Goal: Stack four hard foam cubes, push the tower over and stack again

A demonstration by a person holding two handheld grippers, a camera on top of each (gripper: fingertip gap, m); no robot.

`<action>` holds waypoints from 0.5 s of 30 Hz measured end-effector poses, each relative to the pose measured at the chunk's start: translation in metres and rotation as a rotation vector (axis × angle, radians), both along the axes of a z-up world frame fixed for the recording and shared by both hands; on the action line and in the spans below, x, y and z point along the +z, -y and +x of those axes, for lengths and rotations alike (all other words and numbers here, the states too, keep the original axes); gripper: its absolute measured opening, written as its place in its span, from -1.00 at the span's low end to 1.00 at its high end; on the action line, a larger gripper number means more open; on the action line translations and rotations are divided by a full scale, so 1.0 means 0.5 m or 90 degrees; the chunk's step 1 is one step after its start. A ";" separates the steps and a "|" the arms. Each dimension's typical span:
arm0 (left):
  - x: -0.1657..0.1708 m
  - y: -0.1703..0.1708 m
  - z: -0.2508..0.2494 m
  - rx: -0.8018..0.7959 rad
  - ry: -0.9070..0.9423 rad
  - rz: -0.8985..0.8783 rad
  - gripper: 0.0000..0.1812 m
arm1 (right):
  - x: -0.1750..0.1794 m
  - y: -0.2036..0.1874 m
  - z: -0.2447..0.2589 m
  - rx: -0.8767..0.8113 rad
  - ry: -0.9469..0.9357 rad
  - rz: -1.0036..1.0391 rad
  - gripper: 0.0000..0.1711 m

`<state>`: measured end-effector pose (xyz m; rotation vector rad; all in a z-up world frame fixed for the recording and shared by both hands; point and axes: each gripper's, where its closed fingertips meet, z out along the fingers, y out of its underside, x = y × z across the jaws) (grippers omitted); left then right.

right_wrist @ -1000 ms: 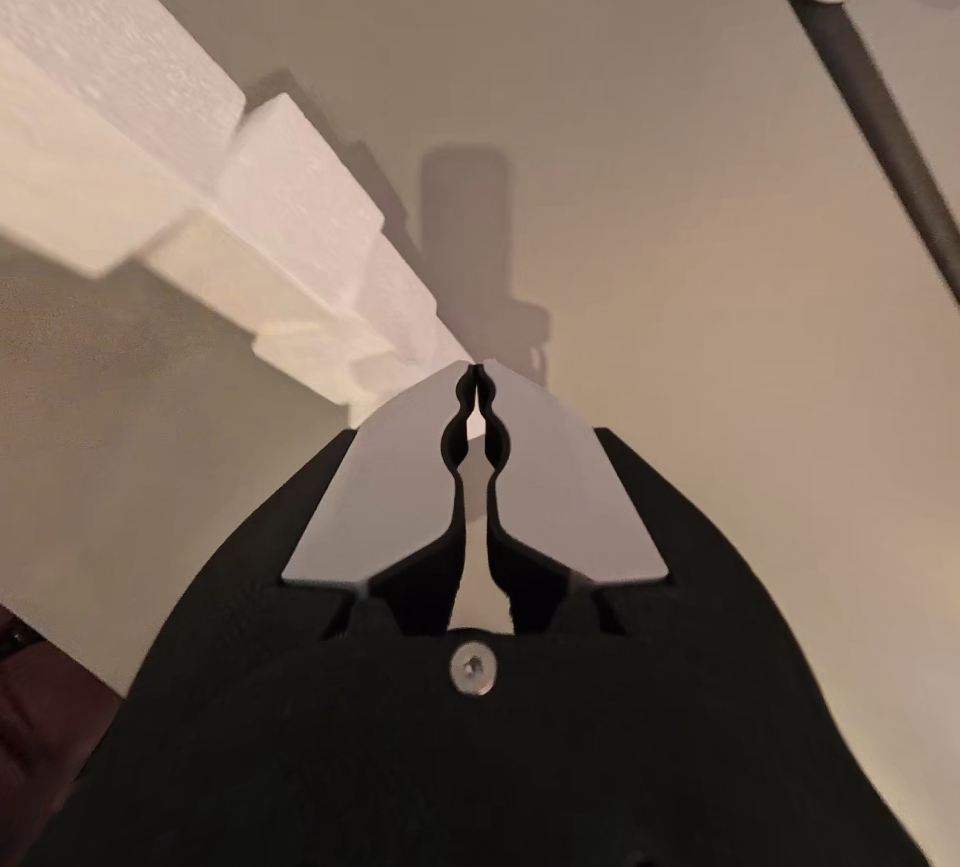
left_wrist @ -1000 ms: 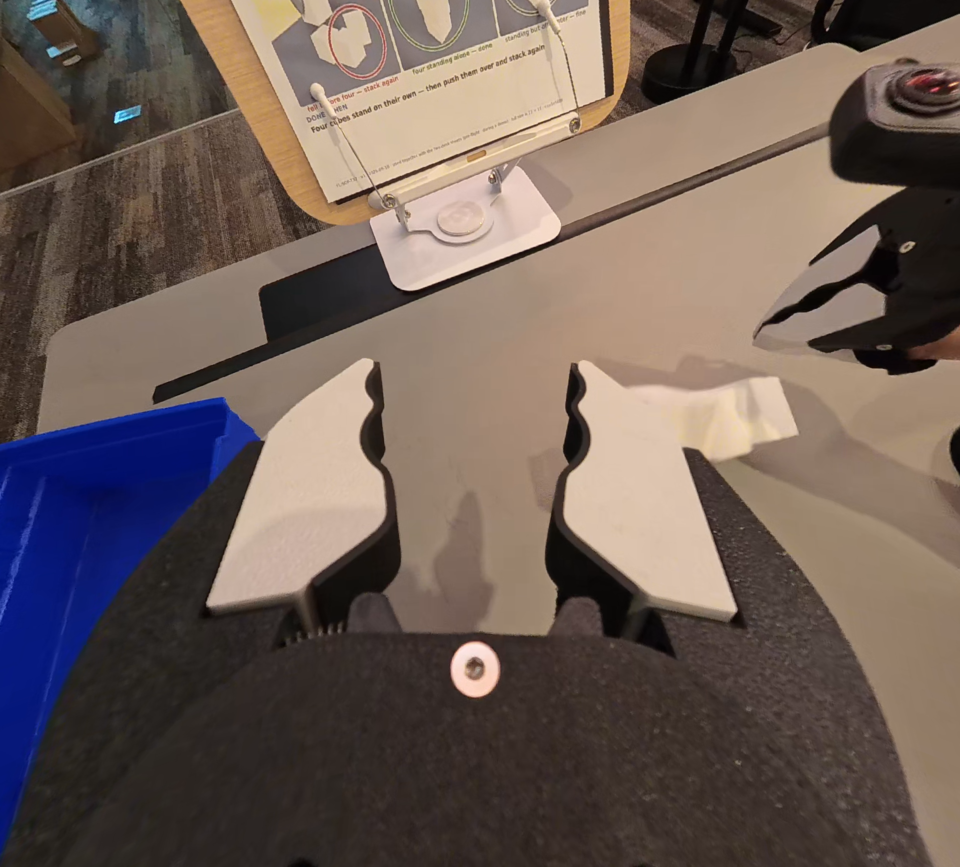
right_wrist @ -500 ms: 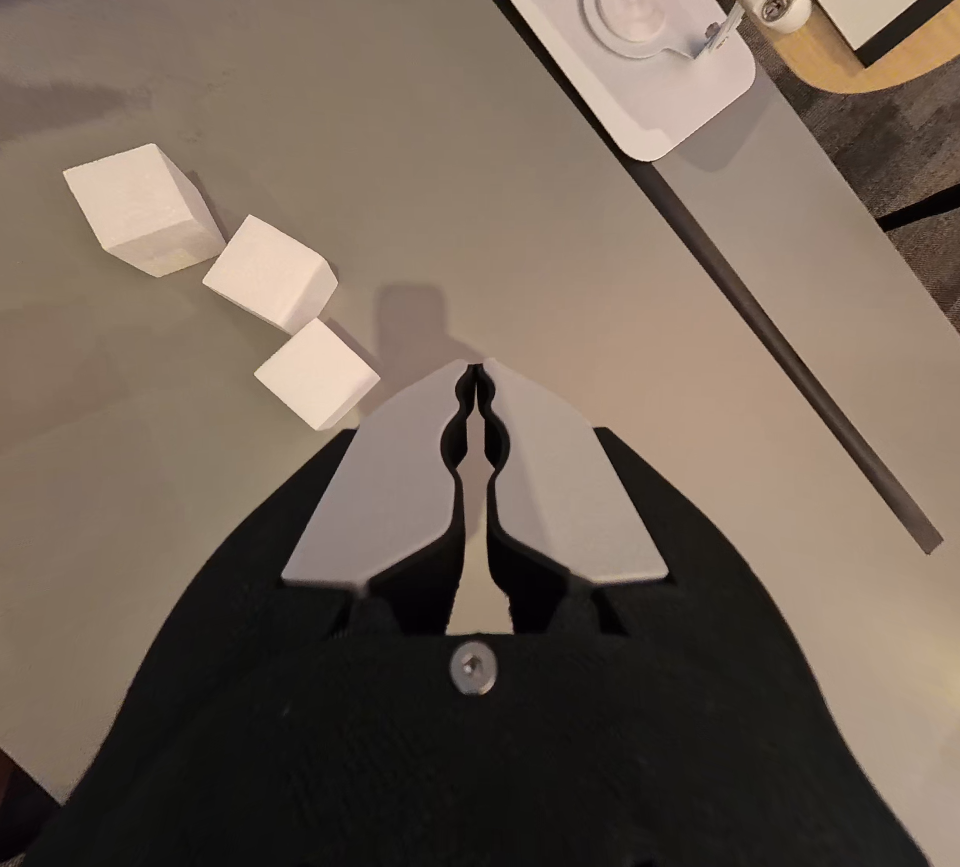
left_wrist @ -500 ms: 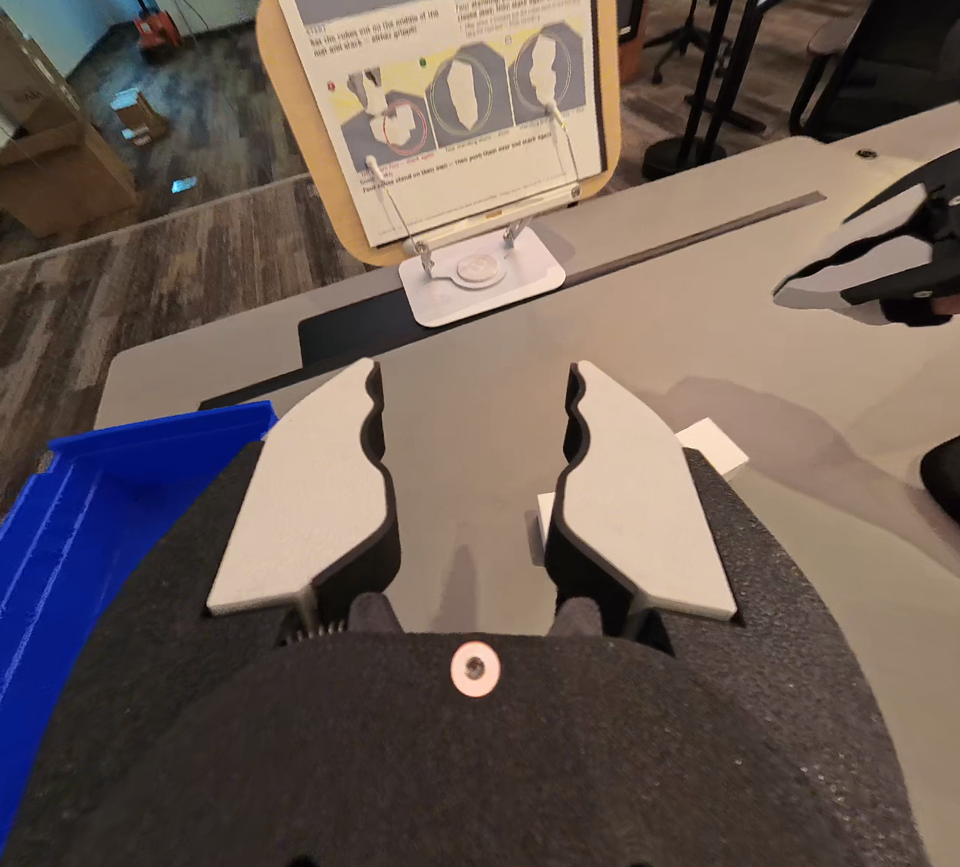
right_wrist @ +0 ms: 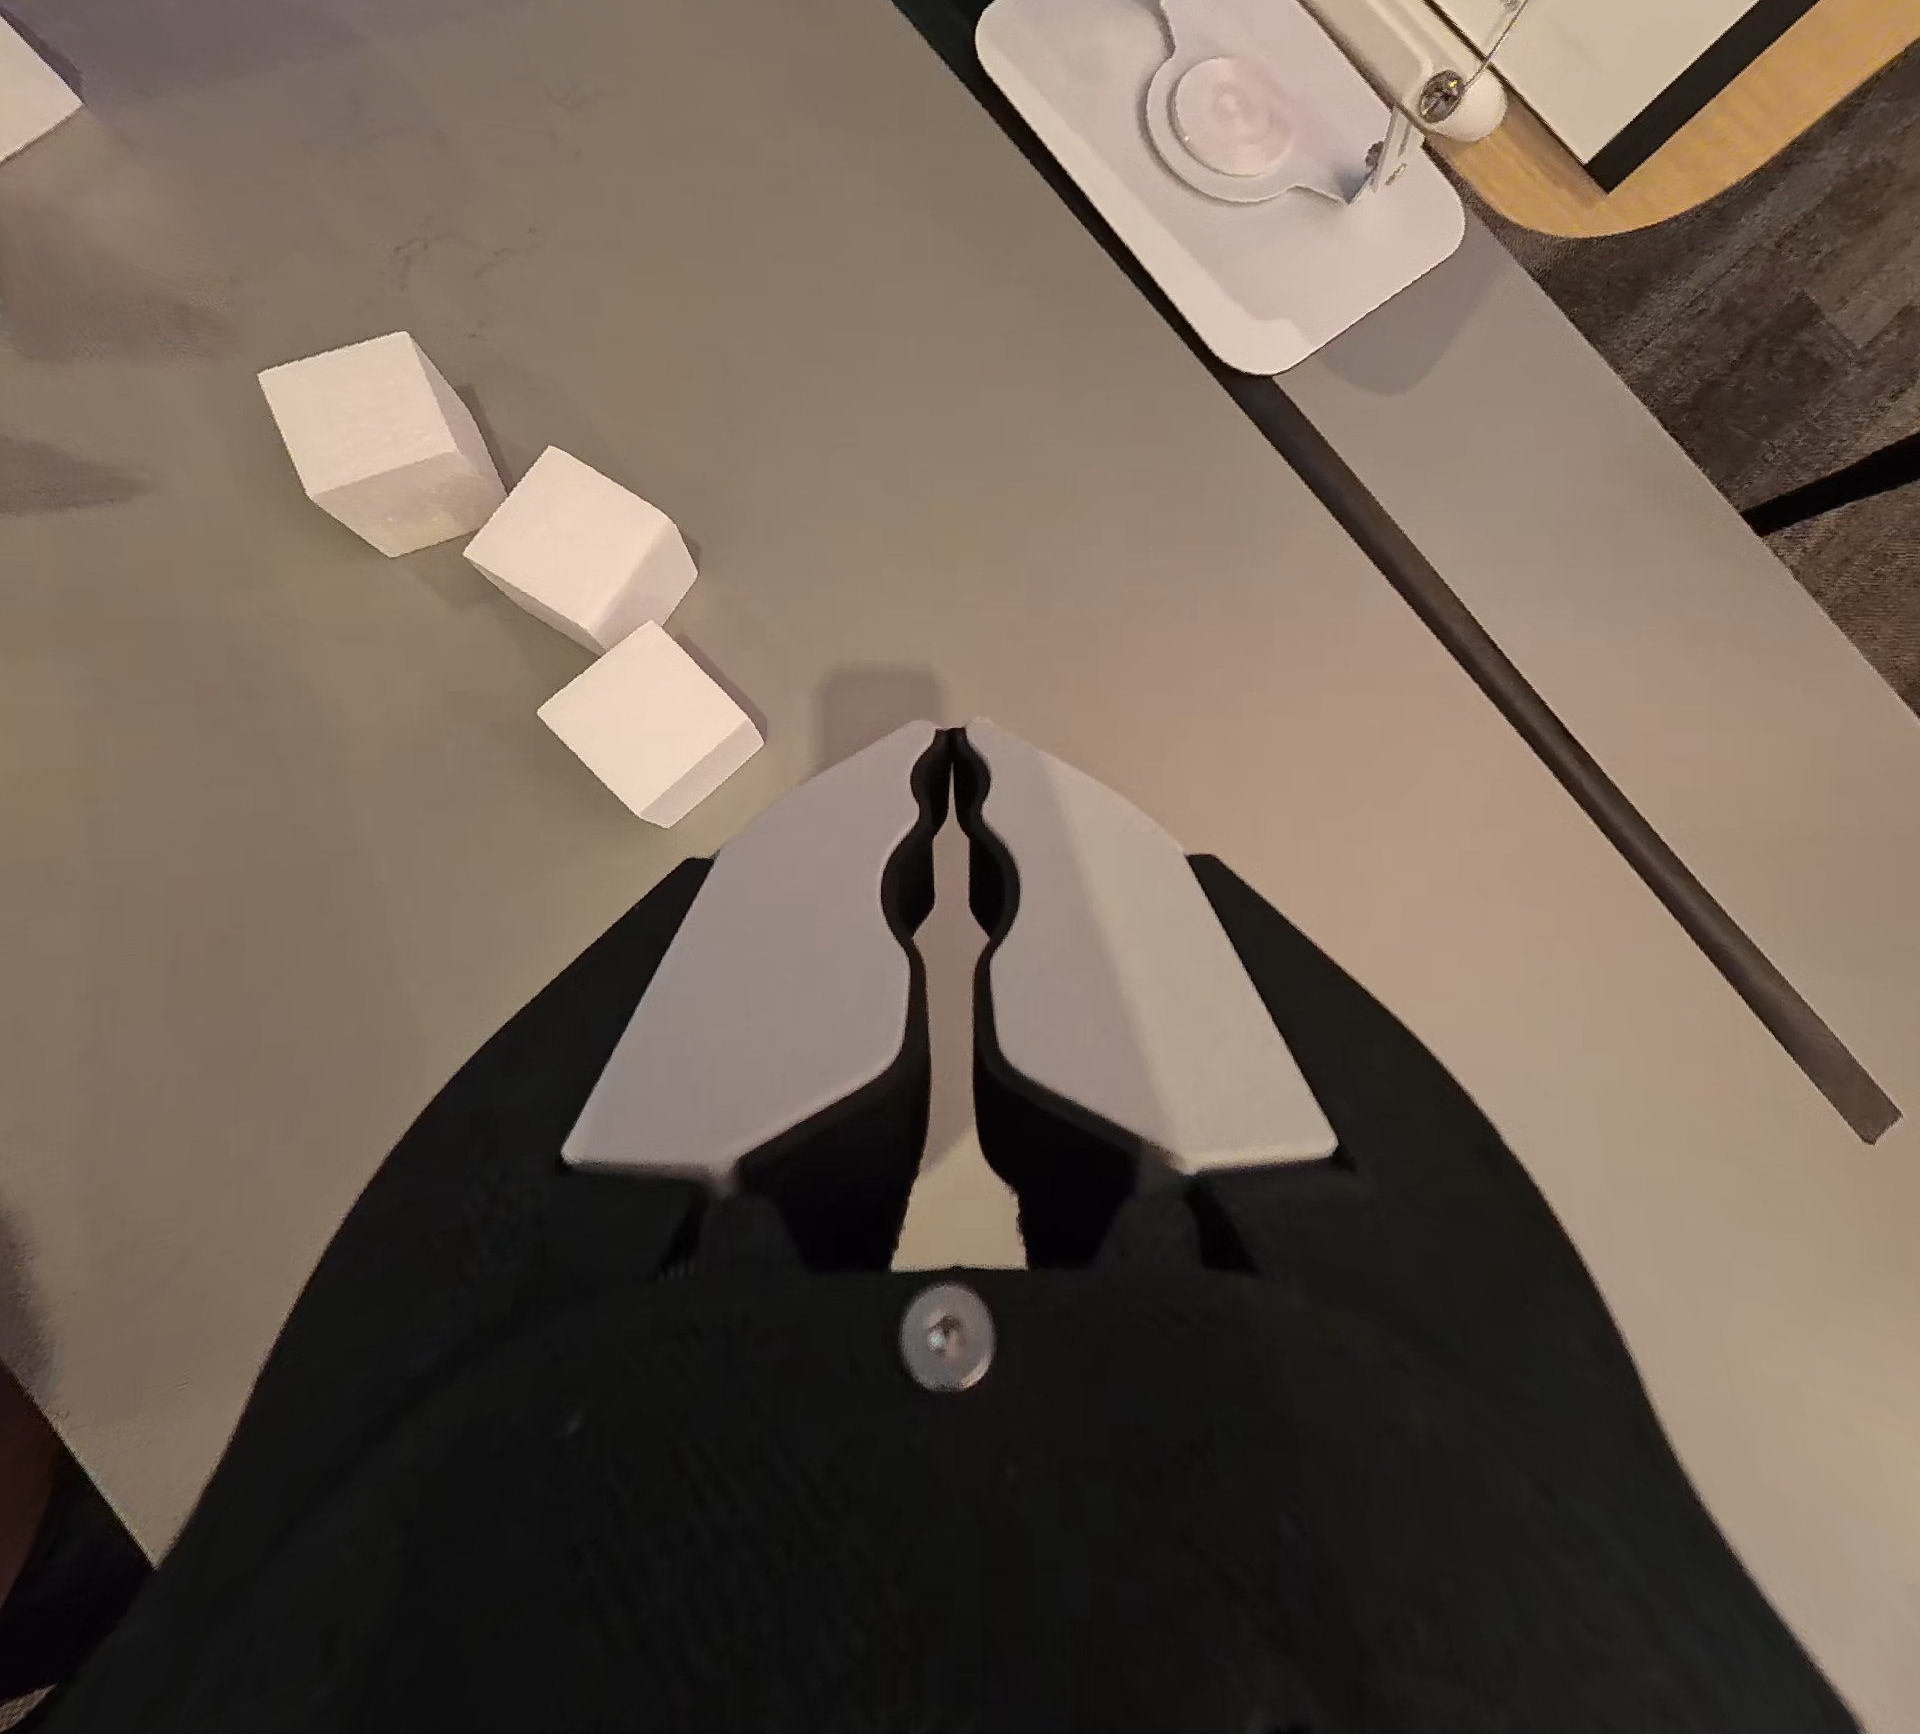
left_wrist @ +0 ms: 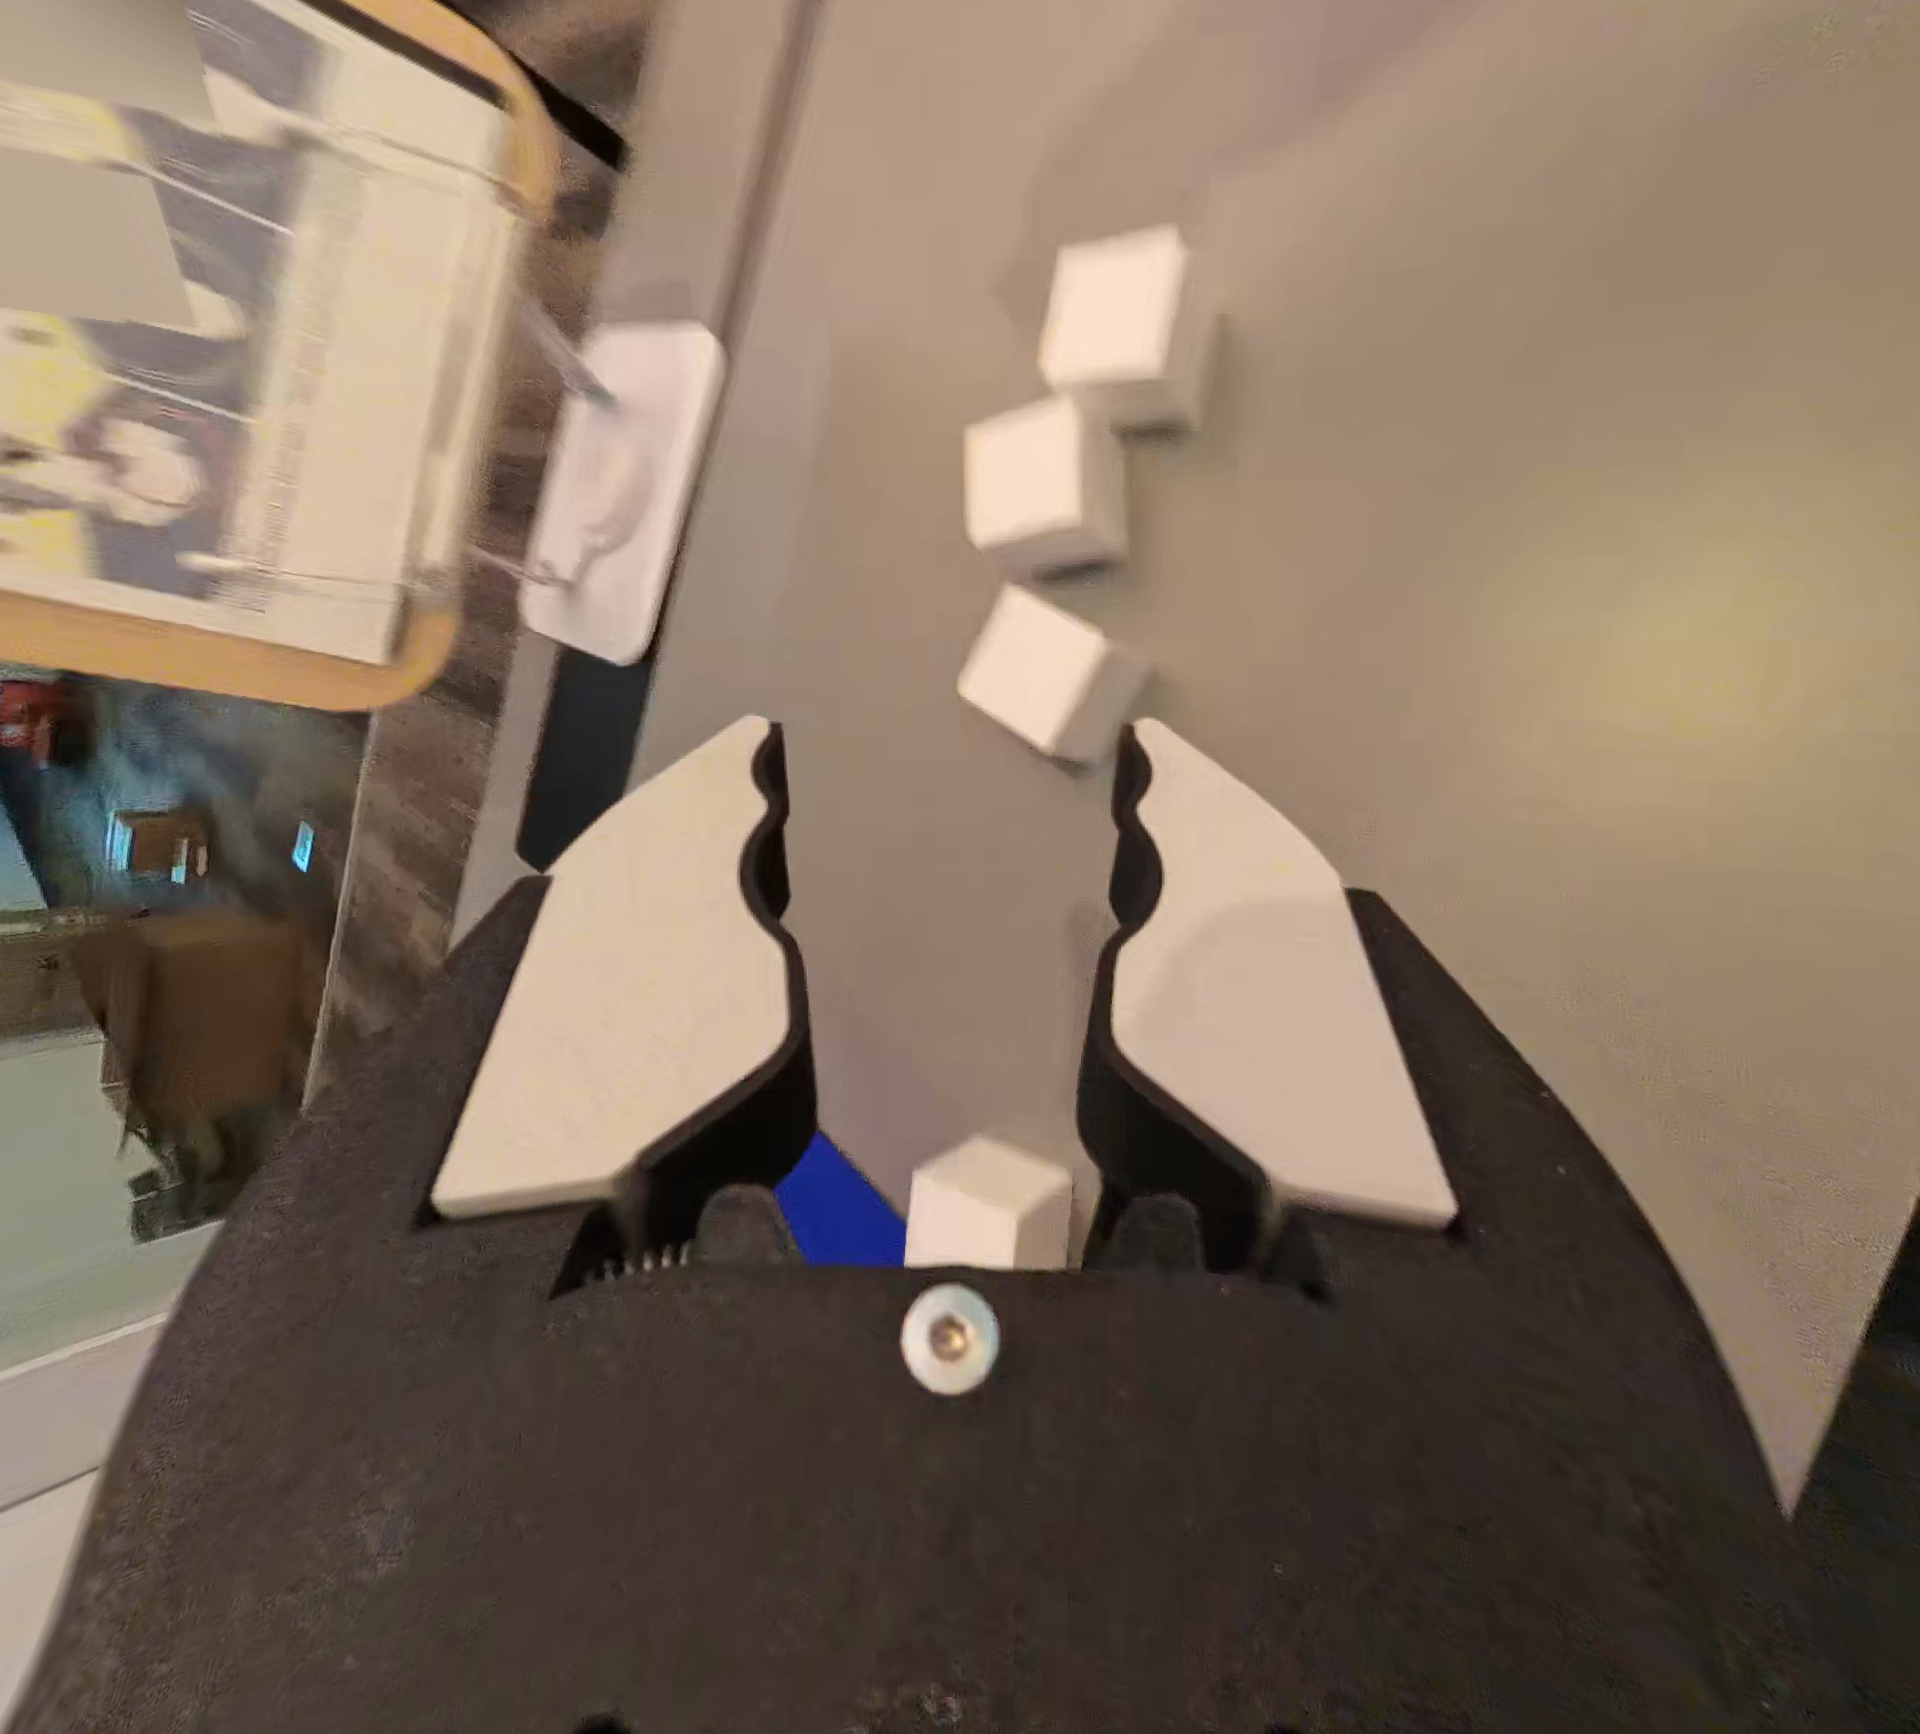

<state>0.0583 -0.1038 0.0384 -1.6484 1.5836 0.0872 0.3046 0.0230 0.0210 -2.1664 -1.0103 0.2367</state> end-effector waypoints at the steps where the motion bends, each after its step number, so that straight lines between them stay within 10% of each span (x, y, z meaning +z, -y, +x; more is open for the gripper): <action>1: -0.035 0.002 -0.027 0.002 -0.056 -0.020 -0.37 | 0.004 0.000 0.002 0.000 -0.004 0.003 -0.99; 15: -0.276 -0.081 -0.338 0.140 -0.370 -0.212 -0.18 | -0.009 -0.006 0.025 -0.022 0.006 -0.005 -0.99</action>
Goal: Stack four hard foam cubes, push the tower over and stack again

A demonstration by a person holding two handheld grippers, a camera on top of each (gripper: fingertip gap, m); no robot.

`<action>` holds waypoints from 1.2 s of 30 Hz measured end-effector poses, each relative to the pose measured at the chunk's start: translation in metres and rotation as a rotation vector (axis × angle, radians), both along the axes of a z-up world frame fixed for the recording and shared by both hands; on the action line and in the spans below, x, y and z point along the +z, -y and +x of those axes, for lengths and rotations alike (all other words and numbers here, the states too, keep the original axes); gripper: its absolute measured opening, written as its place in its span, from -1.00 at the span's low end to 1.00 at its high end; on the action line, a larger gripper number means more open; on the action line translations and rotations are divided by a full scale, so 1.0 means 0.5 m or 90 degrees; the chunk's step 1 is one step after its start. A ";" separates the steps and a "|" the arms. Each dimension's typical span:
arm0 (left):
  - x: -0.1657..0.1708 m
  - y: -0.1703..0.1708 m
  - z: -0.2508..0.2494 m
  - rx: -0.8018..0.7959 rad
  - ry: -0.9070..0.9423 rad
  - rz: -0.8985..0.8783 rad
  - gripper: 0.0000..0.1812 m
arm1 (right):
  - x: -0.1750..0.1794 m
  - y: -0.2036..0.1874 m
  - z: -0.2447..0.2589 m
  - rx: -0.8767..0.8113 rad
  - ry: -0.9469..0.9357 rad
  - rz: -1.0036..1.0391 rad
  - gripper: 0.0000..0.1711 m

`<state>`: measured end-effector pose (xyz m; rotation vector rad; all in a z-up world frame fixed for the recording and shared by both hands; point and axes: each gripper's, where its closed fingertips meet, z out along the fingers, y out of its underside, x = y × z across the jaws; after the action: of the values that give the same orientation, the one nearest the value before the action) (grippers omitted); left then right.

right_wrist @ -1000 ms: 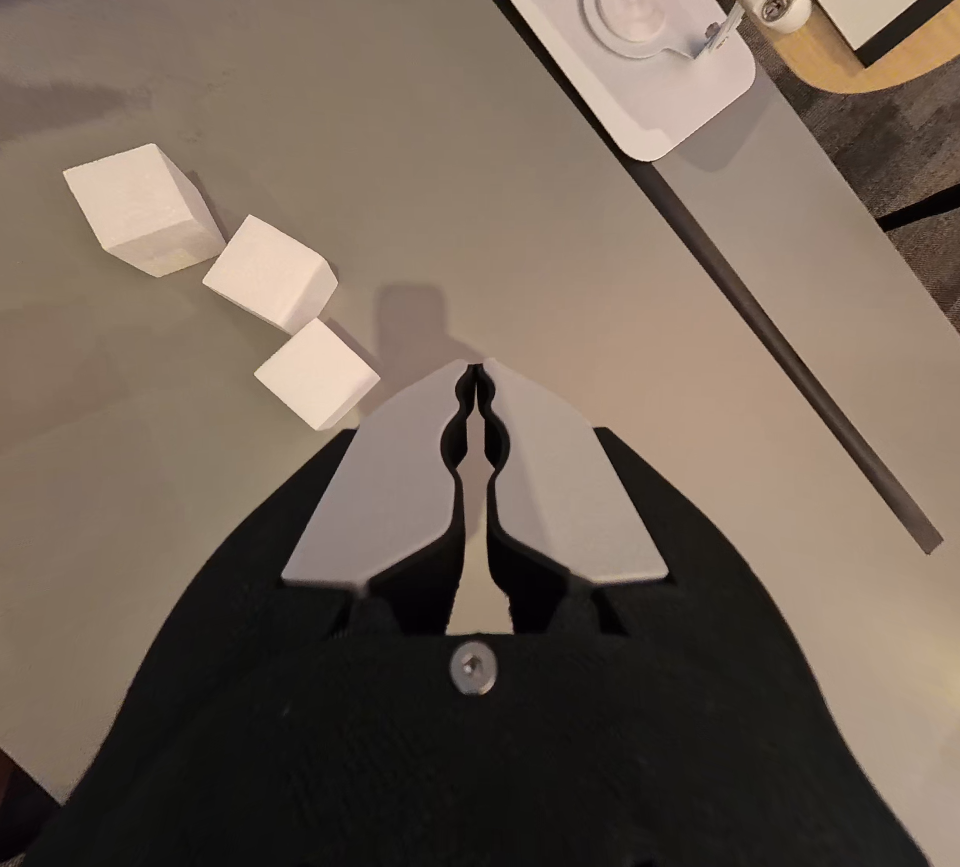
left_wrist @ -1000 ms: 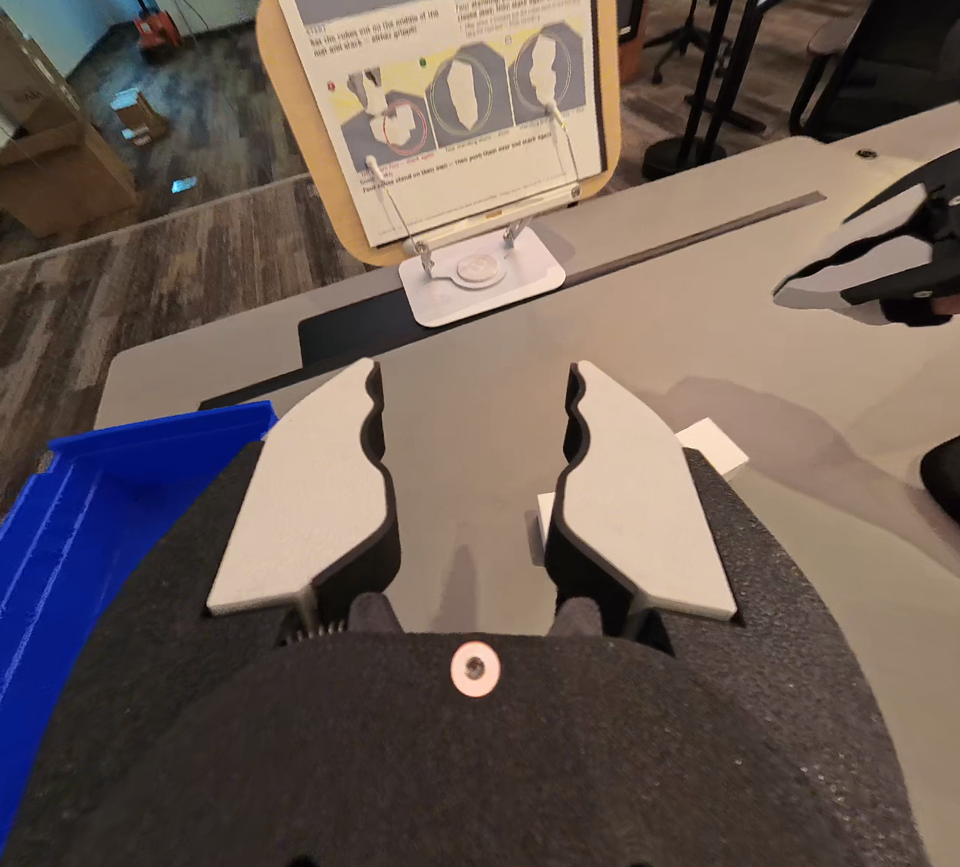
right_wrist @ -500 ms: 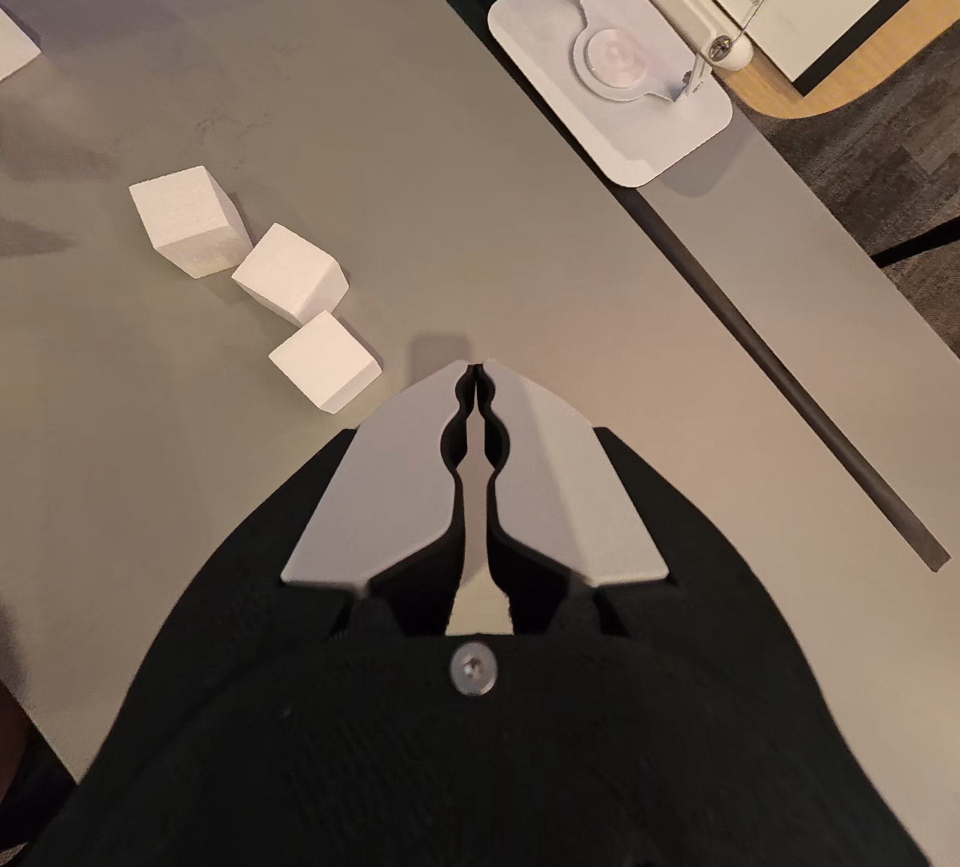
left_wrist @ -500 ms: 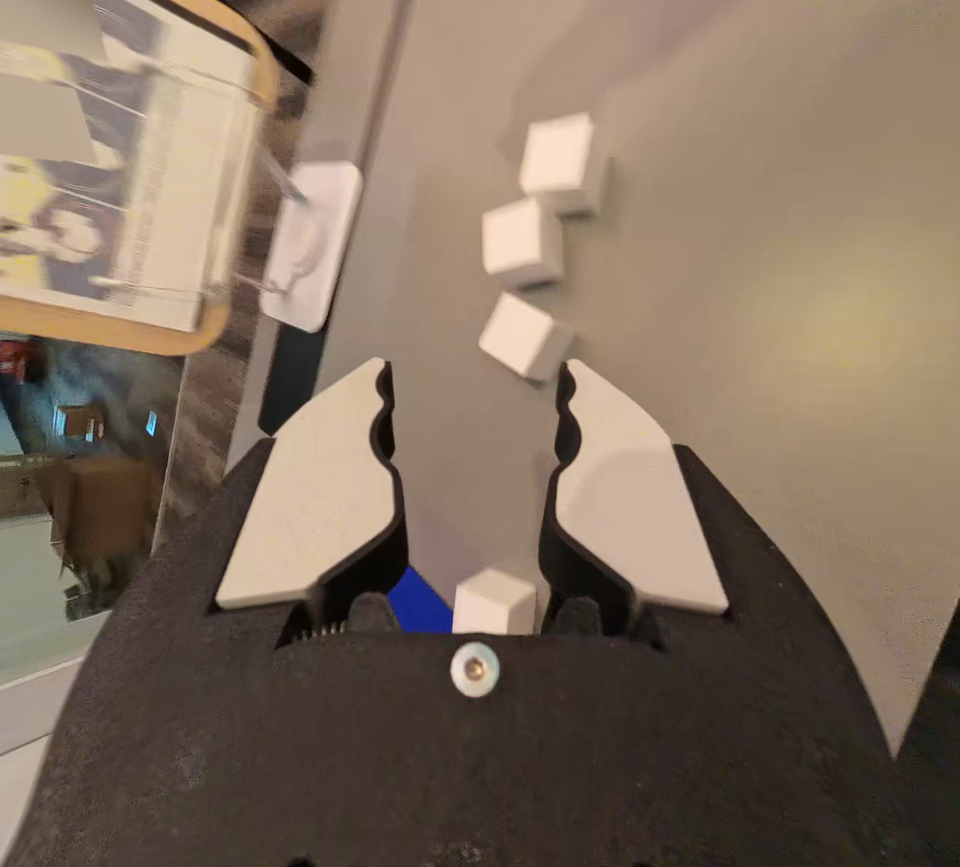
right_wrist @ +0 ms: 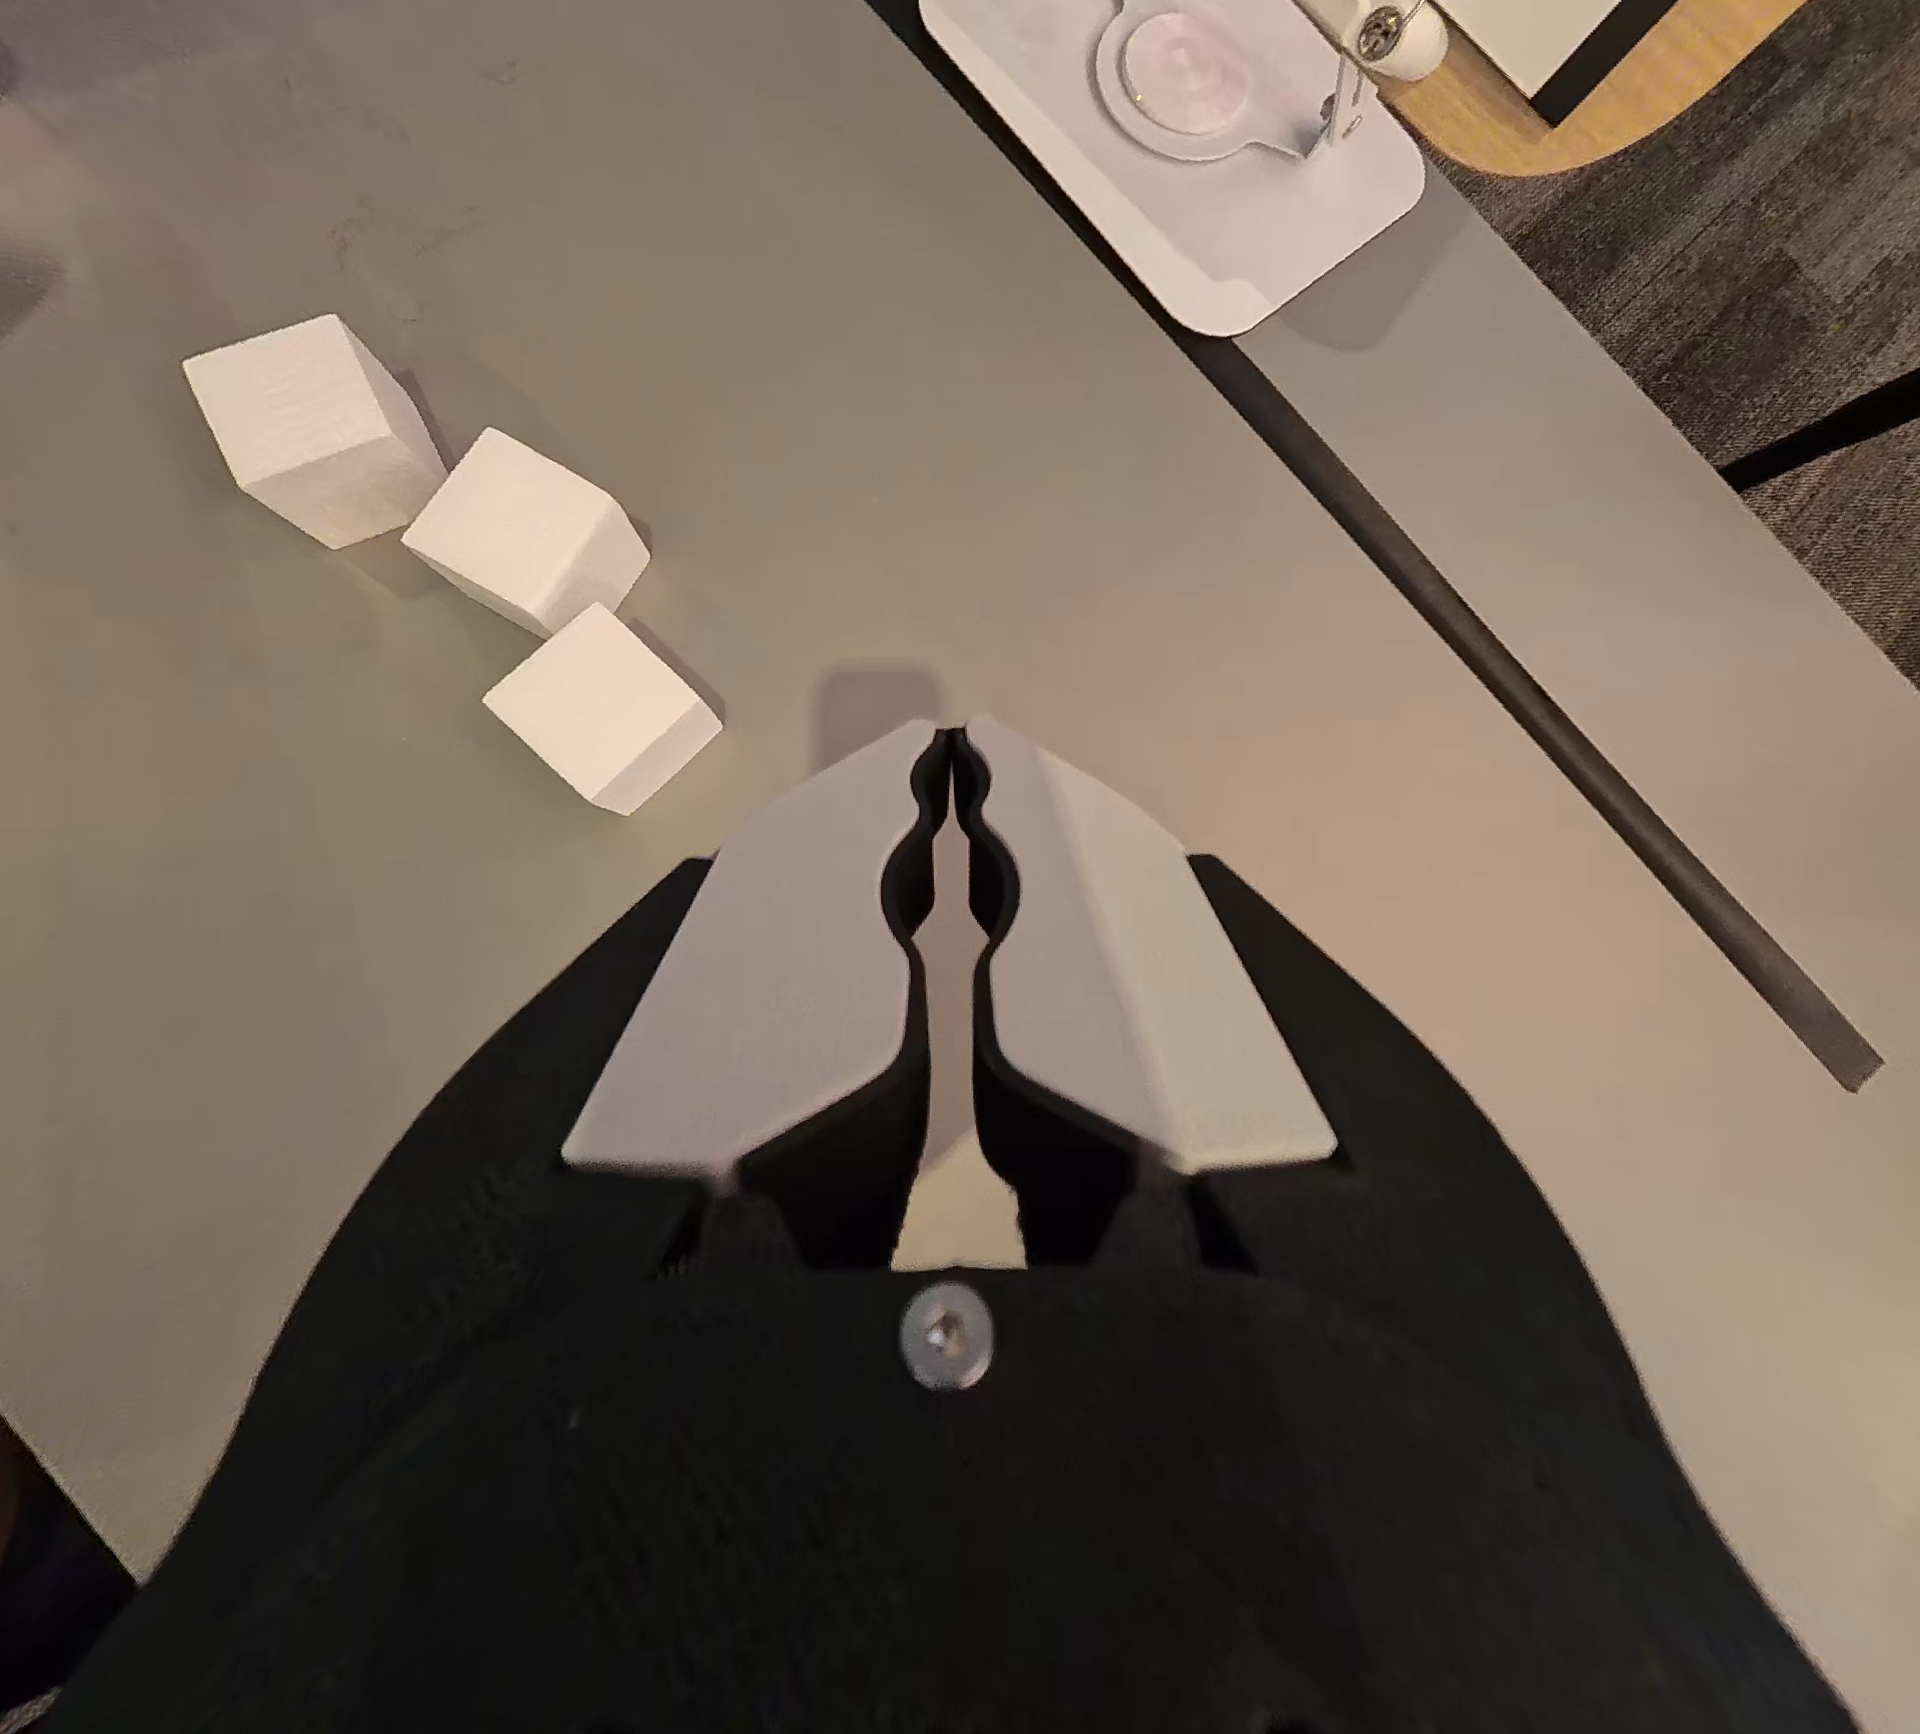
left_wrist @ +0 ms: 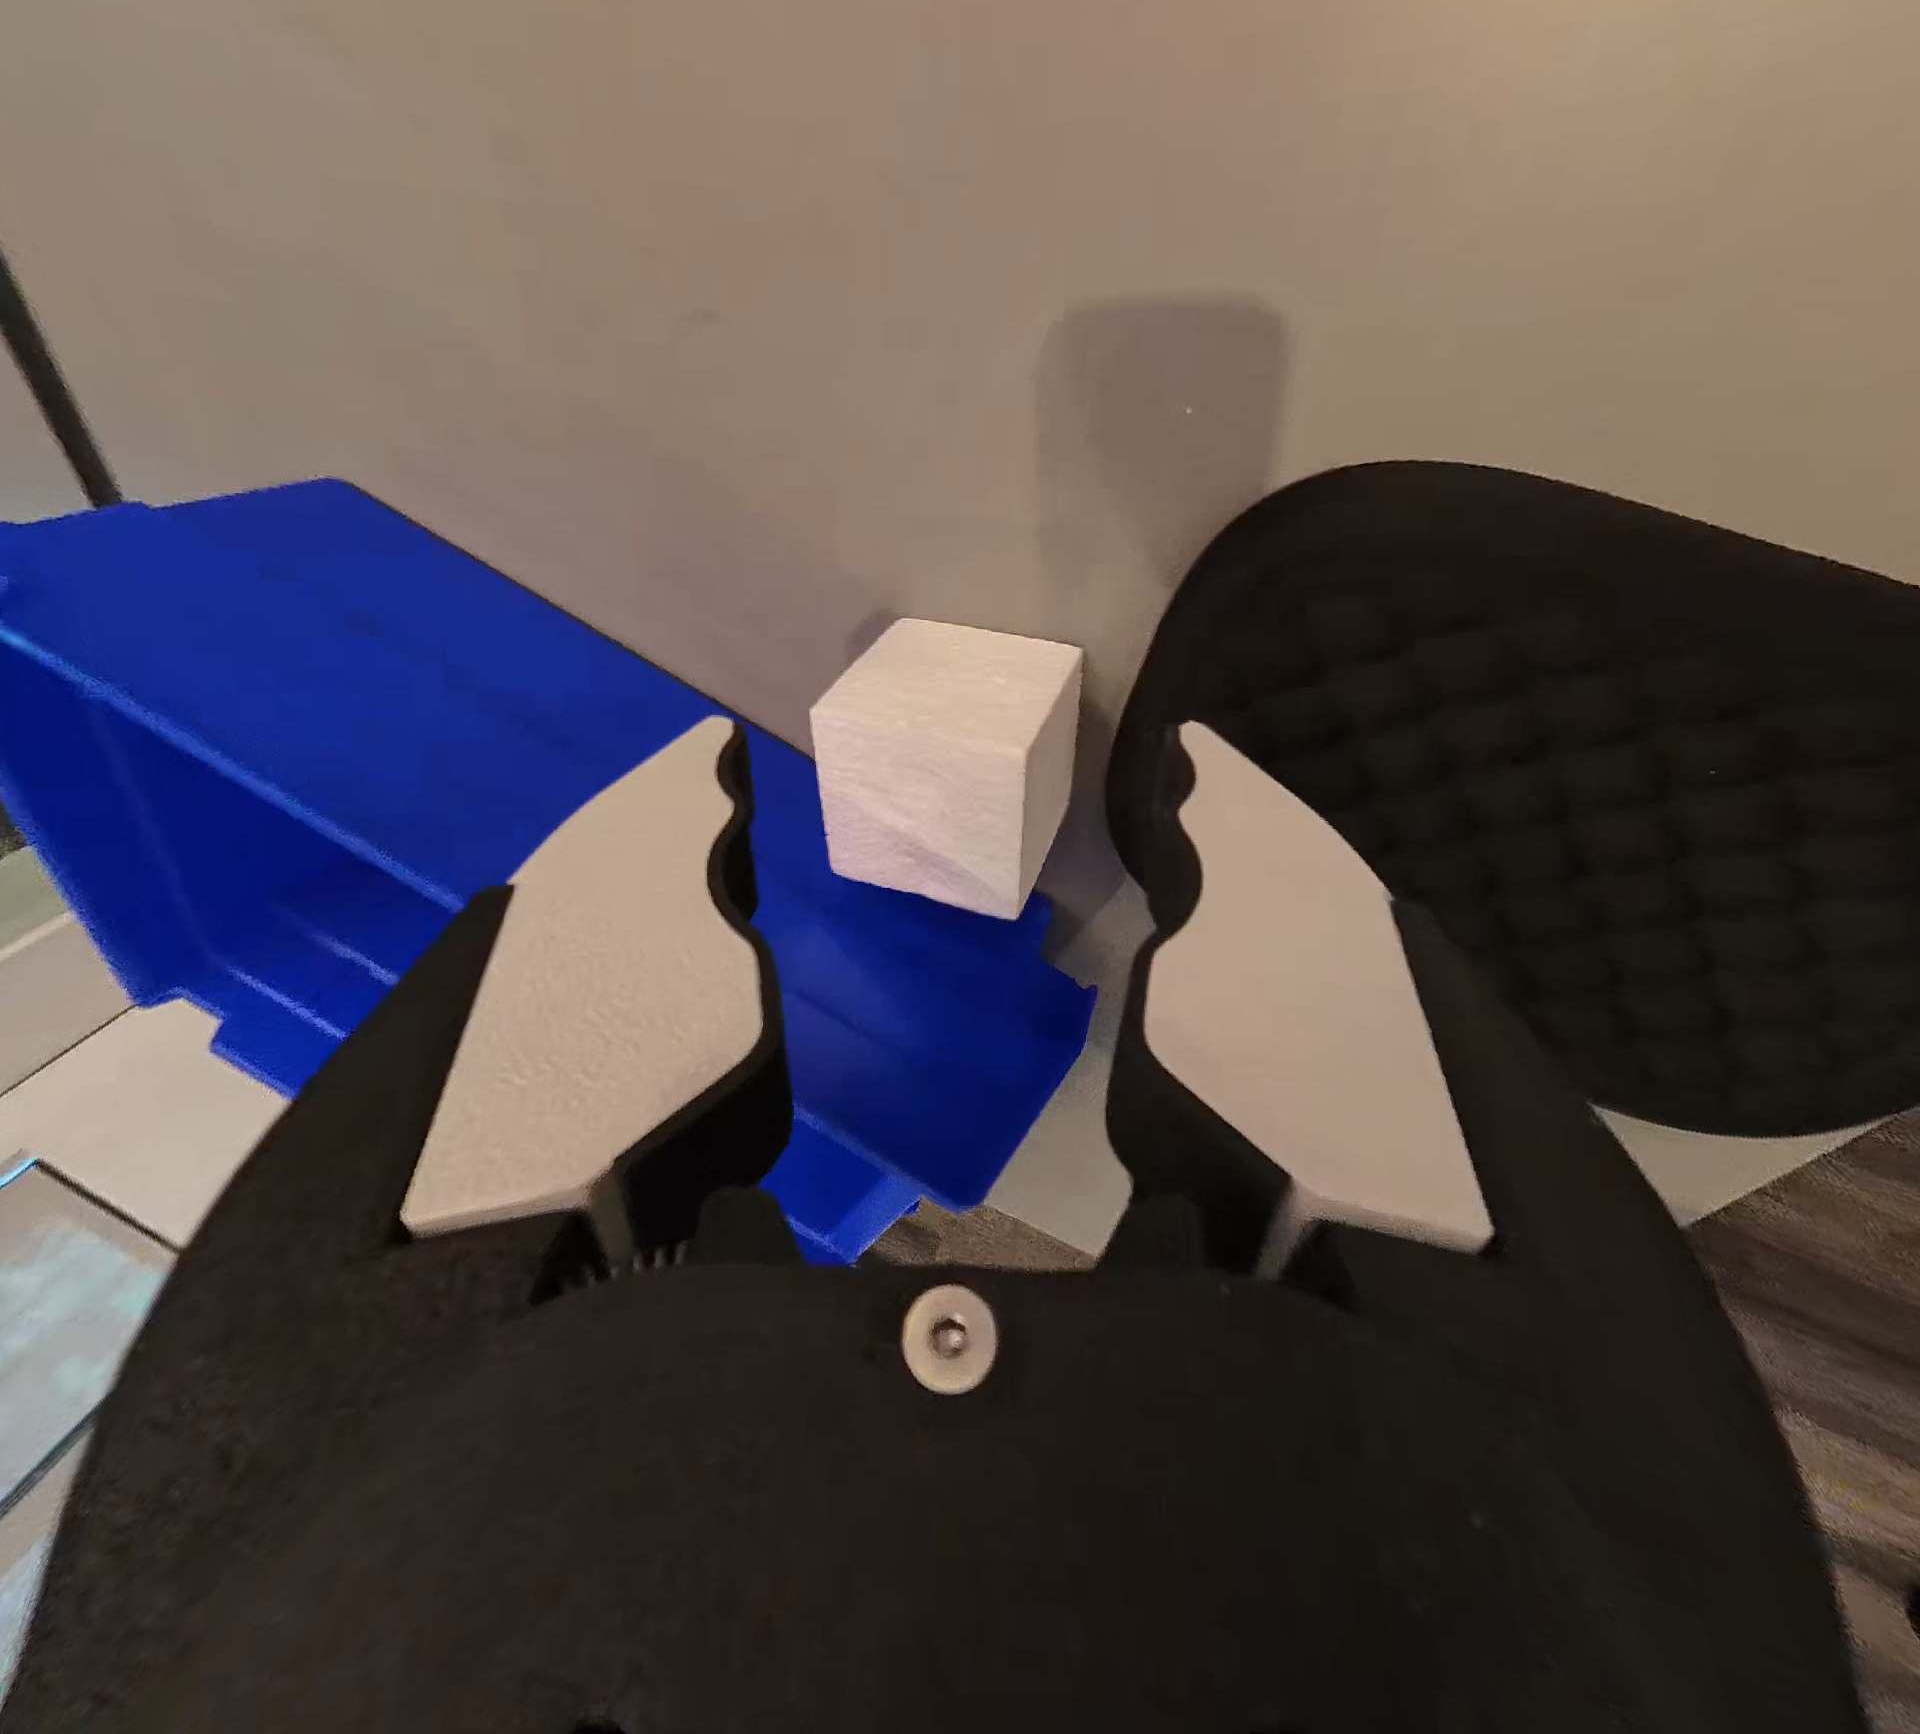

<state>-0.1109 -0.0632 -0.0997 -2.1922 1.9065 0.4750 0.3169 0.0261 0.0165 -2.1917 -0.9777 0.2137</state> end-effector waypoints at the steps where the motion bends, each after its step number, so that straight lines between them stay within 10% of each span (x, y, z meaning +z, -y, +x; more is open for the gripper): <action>1: -0.008 0.000 -0.005 0.001 -0.005 -0.011 -0.17 | -0.002 0.000 -0.001 0.001 0.003 0.000 -0.99; 22: -0.062 -0.042 -0.023 0.037 -0.050 -0.065 -0.32 | -0.018 -0.006 -0.003 0.013 0.026 -0.016 -0.99; 36: 0.158 -0.093 0.498 -0.018 0.772 0.100 -0.33 | -0.020 -0.005 0.000 0.020 0.025 -0.015 -0.99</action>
<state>0.1380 -0.0165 -0.0207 -1.6472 1.1328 -0.5894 0.3170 0.0287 0.0064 -2.2103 -1.0367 0.1993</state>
